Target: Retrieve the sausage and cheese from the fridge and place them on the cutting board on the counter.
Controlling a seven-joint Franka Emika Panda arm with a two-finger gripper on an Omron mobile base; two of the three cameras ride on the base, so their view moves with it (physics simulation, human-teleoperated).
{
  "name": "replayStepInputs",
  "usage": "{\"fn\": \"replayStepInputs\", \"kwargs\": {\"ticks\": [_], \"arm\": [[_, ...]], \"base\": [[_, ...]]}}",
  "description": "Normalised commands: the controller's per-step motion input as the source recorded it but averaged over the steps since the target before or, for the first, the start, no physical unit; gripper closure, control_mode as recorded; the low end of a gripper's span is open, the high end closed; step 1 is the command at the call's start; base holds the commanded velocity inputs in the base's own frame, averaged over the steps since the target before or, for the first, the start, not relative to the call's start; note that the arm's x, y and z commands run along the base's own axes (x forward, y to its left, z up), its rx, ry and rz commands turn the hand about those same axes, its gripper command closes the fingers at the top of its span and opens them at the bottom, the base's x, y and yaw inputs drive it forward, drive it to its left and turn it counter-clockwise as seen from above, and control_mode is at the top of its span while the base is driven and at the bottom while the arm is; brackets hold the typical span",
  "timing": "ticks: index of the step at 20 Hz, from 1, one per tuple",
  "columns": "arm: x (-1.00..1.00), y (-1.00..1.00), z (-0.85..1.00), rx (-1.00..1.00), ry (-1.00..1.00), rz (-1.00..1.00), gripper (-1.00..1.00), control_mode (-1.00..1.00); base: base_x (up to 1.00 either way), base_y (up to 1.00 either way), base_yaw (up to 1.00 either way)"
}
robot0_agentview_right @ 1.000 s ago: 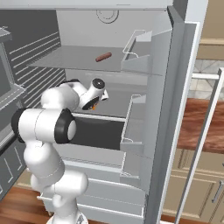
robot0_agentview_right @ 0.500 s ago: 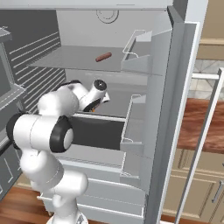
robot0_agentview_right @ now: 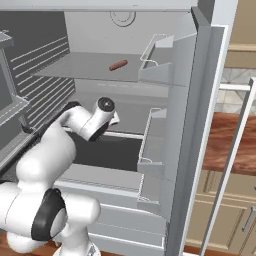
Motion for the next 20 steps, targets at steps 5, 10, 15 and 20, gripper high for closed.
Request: {"fn": "replayStepInputs", "kwargs": {"ticks": [5,10,15,20], "arm": [[-0.99,0.02,1.0,0.0,0.0,-0.02,1.0,-1.0],[-1.0,0.0,0.69,0.0,0.0,-0.07,1.0,-1.0],[-1.0,-0.02,0.58,0.0,0.0,-0.06,1.0,-1.0],[-0.72,-0.05,0.19,-0.02,0.0,0.01,1.0,-1.0]], "base": [[0.0,0.0,0.0],[0.0,0.0,0.0],[0.0,0.0,0.0],[0.0,0.0,0.0]]}}
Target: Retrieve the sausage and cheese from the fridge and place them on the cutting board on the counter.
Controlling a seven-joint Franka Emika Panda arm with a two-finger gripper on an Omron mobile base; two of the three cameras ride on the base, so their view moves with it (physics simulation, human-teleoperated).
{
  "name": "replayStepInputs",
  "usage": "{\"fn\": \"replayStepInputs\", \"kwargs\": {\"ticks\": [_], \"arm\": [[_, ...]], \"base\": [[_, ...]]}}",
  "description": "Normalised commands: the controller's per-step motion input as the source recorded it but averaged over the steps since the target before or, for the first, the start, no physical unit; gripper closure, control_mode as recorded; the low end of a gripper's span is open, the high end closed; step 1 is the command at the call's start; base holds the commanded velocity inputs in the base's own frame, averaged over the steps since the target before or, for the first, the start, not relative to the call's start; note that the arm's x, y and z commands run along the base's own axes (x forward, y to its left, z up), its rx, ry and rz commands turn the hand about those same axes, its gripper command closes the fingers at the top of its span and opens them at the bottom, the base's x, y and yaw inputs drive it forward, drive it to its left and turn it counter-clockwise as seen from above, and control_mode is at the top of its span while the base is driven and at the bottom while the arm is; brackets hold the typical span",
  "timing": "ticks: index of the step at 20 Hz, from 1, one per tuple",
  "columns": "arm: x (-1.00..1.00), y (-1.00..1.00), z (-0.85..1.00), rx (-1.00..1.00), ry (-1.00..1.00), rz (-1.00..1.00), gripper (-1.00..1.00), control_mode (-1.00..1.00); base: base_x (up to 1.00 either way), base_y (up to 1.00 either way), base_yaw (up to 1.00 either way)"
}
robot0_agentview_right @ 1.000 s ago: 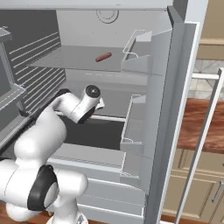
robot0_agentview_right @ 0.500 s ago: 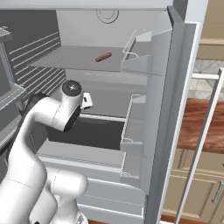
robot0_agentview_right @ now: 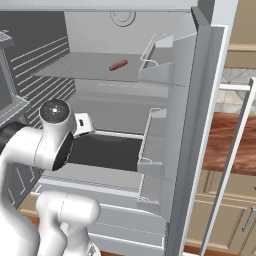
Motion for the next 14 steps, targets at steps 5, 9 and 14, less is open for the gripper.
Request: {"fn": "replayStepInputs", "kwargs": {"ticks": [5,9,14], "arm": [[0.0,0.0,0.0,0.0,0.0,0.0,1.0,-1.0],[0.0,0.0,0.0,0.0,0.0,0.0,1.0,-1.0],[0.0,0.0,0.0,0.0,0.0,0.0,1.0,-1.0]], "base": [[0.0,0.0,0.0],[0.0,0.0,0.0],[0.0,0.0,0.0]]}}
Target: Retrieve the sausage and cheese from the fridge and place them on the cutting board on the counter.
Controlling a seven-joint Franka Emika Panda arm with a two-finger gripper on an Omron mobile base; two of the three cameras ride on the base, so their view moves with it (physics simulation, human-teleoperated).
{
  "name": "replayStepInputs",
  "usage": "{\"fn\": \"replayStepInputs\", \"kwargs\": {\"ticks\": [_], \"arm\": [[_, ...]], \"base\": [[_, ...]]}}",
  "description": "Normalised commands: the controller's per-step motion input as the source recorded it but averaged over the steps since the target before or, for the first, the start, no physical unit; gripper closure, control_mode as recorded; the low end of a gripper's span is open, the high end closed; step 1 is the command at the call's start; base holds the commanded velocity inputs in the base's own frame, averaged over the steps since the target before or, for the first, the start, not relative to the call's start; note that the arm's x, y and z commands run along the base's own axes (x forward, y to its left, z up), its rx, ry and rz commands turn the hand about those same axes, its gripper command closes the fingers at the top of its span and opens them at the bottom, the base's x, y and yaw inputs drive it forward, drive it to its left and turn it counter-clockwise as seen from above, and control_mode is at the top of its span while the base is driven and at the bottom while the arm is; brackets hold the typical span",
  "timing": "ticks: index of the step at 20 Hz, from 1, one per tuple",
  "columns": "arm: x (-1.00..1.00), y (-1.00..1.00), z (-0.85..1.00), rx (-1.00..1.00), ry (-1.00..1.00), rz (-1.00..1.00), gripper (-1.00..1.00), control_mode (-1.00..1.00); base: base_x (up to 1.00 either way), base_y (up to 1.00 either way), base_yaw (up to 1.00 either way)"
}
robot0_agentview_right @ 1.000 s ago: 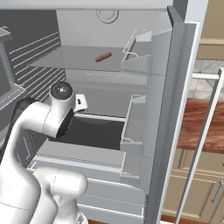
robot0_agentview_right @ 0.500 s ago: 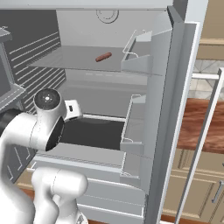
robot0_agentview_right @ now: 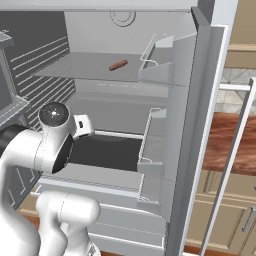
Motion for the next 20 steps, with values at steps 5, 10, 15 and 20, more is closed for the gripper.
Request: {"fn": "replayStepInputs", "kwargs": {"ticks": [5,10,15,20], "arm": [[0.0,0.0,0.0,0.0,0.0,0.0,1.0,-1.0],[-0.76,-0.08,-0.11,0.0,-0.07,0.0,1.0,-1.0],[-1.0,-0.11,-0.09,0.0,-0.16,0.0,1.0,-1.0],[-0.23,0.43,-0.01,-0.07,-0.01,0.0,1.0,-1.0]], "base": [[0.0,0.0,0.0],[0.0,0.0,0.0],[0.0,0.0,0.0],[0.0,0.0,0.0]]}}
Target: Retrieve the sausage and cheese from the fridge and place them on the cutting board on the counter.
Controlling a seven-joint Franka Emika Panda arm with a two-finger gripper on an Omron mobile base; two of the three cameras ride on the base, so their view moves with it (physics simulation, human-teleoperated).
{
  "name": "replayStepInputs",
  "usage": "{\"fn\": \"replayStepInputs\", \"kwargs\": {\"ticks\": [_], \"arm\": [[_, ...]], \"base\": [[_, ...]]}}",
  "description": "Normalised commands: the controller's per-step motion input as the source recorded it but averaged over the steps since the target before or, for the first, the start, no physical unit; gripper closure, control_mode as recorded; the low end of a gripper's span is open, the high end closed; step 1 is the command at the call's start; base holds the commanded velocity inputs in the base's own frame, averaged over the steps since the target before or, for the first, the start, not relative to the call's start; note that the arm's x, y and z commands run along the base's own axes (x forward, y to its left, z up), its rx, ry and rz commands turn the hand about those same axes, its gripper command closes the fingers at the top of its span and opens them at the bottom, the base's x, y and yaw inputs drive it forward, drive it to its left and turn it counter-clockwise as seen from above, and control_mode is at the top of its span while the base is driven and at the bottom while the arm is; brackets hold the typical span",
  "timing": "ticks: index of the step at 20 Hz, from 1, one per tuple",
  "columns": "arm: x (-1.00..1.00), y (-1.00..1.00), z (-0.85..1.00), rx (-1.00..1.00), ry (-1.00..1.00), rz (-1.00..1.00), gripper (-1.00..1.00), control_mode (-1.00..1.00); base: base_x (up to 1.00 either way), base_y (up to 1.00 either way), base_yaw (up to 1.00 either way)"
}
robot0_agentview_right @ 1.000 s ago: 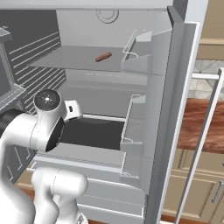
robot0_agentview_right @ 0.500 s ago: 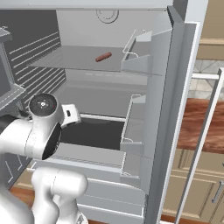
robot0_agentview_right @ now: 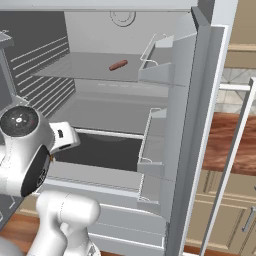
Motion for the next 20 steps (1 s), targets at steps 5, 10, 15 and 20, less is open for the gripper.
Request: {"fn": "replayStepInputs", "kwargs": {"ticks": [5,10,15,20], "arm": [[-0.04,0.0,0.0,0.0,-0.01,0.0,1.0,-1.0],[0.0,0.0,0.0,0.0,0.0,0.0,1.0,-1.0],[0.0,0.0,0.0,0.0,0.0,0.0,1.0,-1.0],[0.0,0.0,0.0,0.0,0.0,0.0,1.0,1.0]], "base": [[0.0,0.0,0.0],[0.0,0.0,0.0],[0.0,0.0,0.0],[0.0,0.0,0.0]]}}
